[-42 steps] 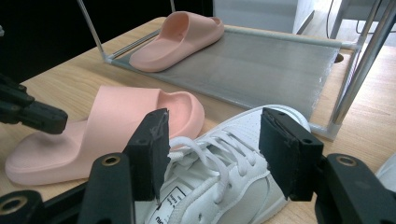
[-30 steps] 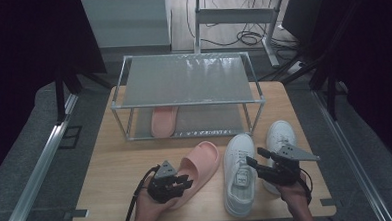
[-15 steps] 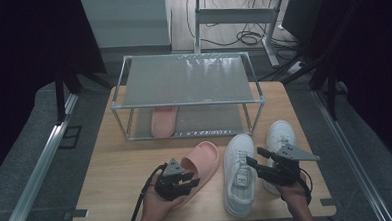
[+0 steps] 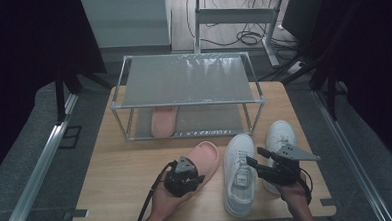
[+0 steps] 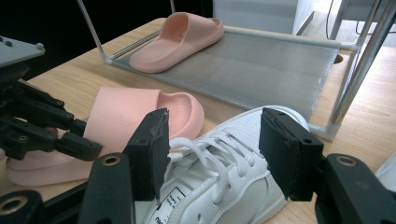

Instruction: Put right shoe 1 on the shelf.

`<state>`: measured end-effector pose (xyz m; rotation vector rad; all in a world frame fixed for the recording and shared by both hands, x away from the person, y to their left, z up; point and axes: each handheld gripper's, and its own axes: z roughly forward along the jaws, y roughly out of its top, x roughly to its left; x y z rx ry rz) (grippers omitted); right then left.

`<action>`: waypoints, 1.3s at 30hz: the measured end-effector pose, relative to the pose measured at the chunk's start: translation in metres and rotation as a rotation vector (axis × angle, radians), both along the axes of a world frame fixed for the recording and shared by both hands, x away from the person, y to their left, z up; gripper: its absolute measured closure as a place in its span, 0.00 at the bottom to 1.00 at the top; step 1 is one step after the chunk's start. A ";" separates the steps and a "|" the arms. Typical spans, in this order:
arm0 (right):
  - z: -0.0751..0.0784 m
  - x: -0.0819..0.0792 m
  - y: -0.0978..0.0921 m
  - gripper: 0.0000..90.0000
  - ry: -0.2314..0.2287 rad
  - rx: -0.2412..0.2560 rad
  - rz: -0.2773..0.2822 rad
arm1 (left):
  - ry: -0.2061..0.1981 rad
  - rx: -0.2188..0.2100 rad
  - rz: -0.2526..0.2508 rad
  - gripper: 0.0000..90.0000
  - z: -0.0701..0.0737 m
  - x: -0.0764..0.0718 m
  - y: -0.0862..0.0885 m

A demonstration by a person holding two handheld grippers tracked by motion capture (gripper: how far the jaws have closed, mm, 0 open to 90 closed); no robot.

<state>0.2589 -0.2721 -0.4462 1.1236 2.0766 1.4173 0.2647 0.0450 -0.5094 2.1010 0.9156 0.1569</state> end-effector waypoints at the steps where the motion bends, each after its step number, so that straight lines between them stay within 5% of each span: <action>1: 0.000 0.000 0.000 0.48 -0.003 -0.001 0.000 | -0.002 0.001 -0.001 0.86 0.000 0.000 -0.001; 14: 0.000 0.000 -0.001 0.48 -0.002 0.002 -0.002 | -0.041 0.028 0.035 0.93 0.002 -0.001 -0.006; 30: 0.000 0.000 -0.001 0.48 -0.001 0.000 -0.001 | -0.083 -0.049 0.077 0.93 0.026 0.006 0.012; 39: -0.001 0.001 0.000 0.48 0.001 -0.001 -0.002 | -0.097 -0.087 0.116 0.92 0.029 0.022 0.007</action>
